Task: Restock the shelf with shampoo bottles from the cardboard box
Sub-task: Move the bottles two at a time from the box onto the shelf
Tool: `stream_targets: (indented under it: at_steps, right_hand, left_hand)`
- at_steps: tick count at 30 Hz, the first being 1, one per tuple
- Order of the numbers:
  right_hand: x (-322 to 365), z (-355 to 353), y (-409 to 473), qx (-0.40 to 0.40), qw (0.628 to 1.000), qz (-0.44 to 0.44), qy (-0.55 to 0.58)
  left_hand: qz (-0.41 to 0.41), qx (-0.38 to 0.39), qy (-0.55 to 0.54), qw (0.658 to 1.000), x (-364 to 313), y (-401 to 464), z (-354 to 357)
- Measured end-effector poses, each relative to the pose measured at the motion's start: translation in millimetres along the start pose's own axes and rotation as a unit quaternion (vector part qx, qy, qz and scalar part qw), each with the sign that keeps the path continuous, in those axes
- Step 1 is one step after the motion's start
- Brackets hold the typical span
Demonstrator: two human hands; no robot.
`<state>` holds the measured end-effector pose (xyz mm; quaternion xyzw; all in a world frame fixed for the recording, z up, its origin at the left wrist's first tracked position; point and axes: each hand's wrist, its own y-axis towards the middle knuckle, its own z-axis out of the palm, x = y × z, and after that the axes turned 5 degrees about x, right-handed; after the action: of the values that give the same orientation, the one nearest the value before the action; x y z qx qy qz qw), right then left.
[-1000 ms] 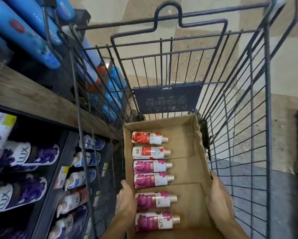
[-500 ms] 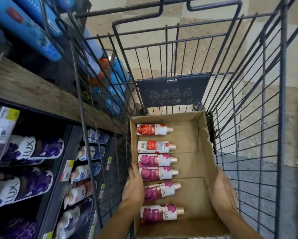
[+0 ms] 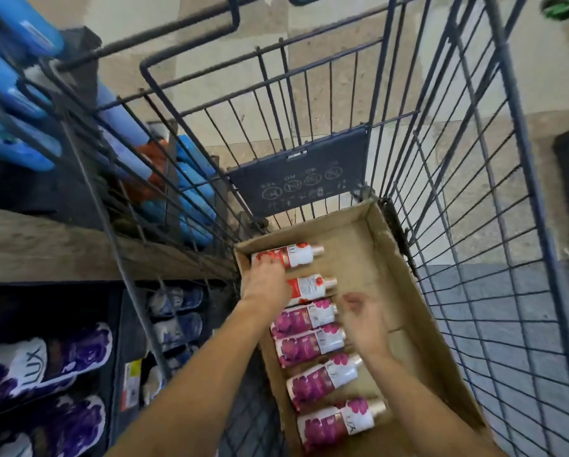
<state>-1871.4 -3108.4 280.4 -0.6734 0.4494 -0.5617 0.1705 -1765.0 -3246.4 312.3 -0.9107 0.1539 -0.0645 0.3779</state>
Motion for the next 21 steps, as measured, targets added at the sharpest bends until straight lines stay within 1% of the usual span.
stream_targets:
  at_steps: [1, 2, 3, 4, 6, 8, 11, 14, 17, 19, 21]
  right_hand:
    - [0.2, 13.1, 9.6, 0.018, 0.995, 0.056, 0.085]
    - [-0.9, 28.0, 18.7, 0.033, 0.981, 0.108, 0.156]
    - [-2.1, 42.2, 25.8, 0.036, 0.97, 0.141, 0.193]
    - [-5.6, 56.8, 34.3, 0.027, 0.968, 0.156, 0.193]
    - [-9.7, 84.1, 46.5, 0.002, 0.974, 0.16, 0.159]
    - [-3.5, 100.8, 52.1, -0.036, 0.973, 0.183, 0.138]
    - [5.9, 118.3, 62.2, -0.072, 0.972, 0.19, 0.122]
    - [17.3, 133.4, 75.2, -0.058, 0.972, 0.216, 0.073]
    - [27.4, 139.7, 88.0, -0.042, 0.969, 0.242, 0.002]
    - [28.1, 140.1, 96.9, -0.043, 0.968, 0.246, -0.011]
    - [26.7, 140.4, 100.0, -0.023, 0.965, 0.26, 0.014]
  left_hand:
    - [-0.005, 0.006, 0.013, 1.0, -0.8, 11.1, -5.6]
    - [-0.012, 0.01, 0.024, 1.0, -1.2, 22.1, -8.9]
    - [-0.014, 0.014, 0.029, 0.999, -1.1, 32.4, -10.7]
    - [-0.01, 0.015, 0.032, 0.999, -1.1, 42.9, -10.5]
    - [0.016, 0.004, 0.034, 0.999, -0.7, 63.4, -6.4]
    - [0.047, -0.007, 0.04, 0.998, -0.8, 83.1, 1.0]
    - [0.102, 0.016, 0.083, 0.991, 0.8, 103.1, 23.0]
    - [0.122, 0.023, 0.134, 0.983, 11.6, 111.1, 50.2]
    - [0.145, -0.012, 0.182, 0.972, 22.0, 120.4, 65.0]
    - [0.154, -0.025, 0.173, 0.973, 23.5, 125.4, 64.2]
    - [0.15, -0.017, 0.146, 0.978, 23.6, 126.6, 60.6]
